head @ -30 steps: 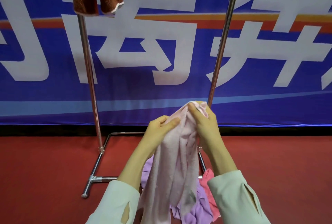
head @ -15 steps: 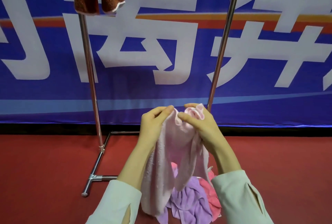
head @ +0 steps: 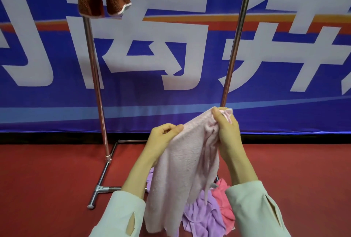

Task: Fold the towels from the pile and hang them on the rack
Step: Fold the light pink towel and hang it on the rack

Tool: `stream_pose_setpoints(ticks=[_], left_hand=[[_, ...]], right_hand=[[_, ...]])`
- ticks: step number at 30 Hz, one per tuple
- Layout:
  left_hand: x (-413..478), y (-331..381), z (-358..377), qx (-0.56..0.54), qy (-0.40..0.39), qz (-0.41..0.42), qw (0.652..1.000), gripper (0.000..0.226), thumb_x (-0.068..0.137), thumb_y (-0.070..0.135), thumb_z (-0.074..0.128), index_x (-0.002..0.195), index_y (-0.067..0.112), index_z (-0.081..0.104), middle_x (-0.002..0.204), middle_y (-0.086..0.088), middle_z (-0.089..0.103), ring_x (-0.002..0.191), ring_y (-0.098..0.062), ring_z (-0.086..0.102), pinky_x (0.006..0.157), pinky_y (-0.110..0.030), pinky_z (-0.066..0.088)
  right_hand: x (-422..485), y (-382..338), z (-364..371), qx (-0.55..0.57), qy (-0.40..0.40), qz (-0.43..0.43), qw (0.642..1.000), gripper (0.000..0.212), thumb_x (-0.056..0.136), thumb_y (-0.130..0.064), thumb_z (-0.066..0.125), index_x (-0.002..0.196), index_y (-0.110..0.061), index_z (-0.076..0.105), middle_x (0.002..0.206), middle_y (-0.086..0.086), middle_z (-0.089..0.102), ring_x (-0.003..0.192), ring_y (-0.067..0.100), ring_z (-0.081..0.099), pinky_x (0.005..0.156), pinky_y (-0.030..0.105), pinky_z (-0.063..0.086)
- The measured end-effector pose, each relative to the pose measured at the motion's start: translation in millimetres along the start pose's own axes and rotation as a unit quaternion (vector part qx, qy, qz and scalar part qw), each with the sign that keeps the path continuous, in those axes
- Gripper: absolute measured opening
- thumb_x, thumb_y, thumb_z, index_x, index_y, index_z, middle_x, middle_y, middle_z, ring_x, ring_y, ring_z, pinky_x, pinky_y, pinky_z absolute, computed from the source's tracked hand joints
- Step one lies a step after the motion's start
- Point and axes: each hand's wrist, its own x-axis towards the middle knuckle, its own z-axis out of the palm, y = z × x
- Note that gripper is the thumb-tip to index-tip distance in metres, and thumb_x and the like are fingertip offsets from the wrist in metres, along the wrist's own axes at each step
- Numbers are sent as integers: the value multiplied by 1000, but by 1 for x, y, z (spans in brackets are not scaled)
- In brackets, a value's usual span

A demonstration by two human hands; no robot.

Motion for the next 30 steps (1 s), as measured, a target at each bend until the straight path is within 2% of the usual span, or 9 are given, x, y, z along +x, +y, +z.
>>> stream_pose_setpoints(ticks=[4, 8, 12, 14, 18, 20, 22, 26, 30], left_hand=[[-1, 4, -1, -2, 27, 12, 1000, 14, 84, 24, 70, 78, 12, 72, 75, 7, 66, 73, -2, 57, 73, -14, 43], [-2, 16, 12, -48, 59, 40, 996, 11, 85, 22, 69, 83, 12, 74, 82, 2, 72, 77, -6, 63, 76, -19, 50], [-5, 23, 18, -51, 47, 65, 996, 10, 85, 15, 68, 79, 11, 74, 78, 2, 73, 75, -6, 64, 74, -18, 52], [-6, 24, 20, -44, 30, 67, 996, 11, 85, 14, 68, 76, 11, 74, 75, 4, 72, 74, -5, 64, 72, -18, 52], [-4, 21, 19, -38, 30, 60, 997, 8, 83, 17, 71, 80, 9, 72, 78, -8, 70, 76, -11, 63, 75, -22, 50], [-2, 17, 17, -37, 29, 40, 998, 11, 83, 22, 72, 84, 11, 69, 80, -9, 66, 77, -13, 61, 75, -26, 48], [-2, 13, 16, -21, 7, 22, 1000, 15, 84, 26, 71, 86, 12, 68, 79, -1, 66, 76, -9, 60, 73, -22, 48], [-2, 8, 8, 37, -9, 9, 999, 22, 84, 30, 70, 74, 11, 67, 66, 10, 58, 63, -3, 50, 64, -15, 40], [-1, 6, 1, 44, 17, -3, 999, 24, 81, 30, 73, 75, 7, 70, 70, 2, 60, 68, -7, 49, 65, -19, 39]], right_hand=[[3, 2, -5, 14, 25, 10, 1000, 15, 94, -19, 56, 82, -14, 50, 69, -1, 48, 67, 12, 49, 65, 27, 43], [-2, 2, -3, -77, -73, -41, 993, 24, 88, -19, 67, 81, -8, 47, 63, -6, 46, 57, 6, 46, 58, 20, 43], [-10, 3, 0, -196, -194, -18, 961, 35, 70, -24, 85, 98, -15, 66, 94, 3, 69, 84, 15, 67, 75, 28, 56], [-12, 6, 1, -219, -218, -17, 951, 28, 73, -24, 83, 96, -16, 70, 93, 6, 72, 85, 18, 68, 80, 32, 55], [-8, 8, 0, -229, -178, -36, 956, 14, 83, -23, 75, 81, -11, 68, 73, 0, 65, 69, 7, 58, 70, 27, 48], [-6, 9, -2, -236, -164, -43, 957, 16, 86, -25, 72, 79, -12, 66, 74, 1, 65, 71, 10, 60, 72, 30, 48], [-6, 10, -3, -219, -145, -61, 963, 17, 88, -27, 69, 79, -14, 64, 78, 4, 67, 76, 16, 63, 75, 35, 51], [-2, 6, -5, -101, -44, -74, 991, 15, 94, -22, 60, 82, -15, 55, 76, 3, 57, 73, 15, 56, 68, 26, 48], [6, 4, -15, 3, 43, -34, 998, 17, 94, -22, 58, 79, -16, 51, 69, 1, 50, 68, 17, 50, 67, 31, 44]])
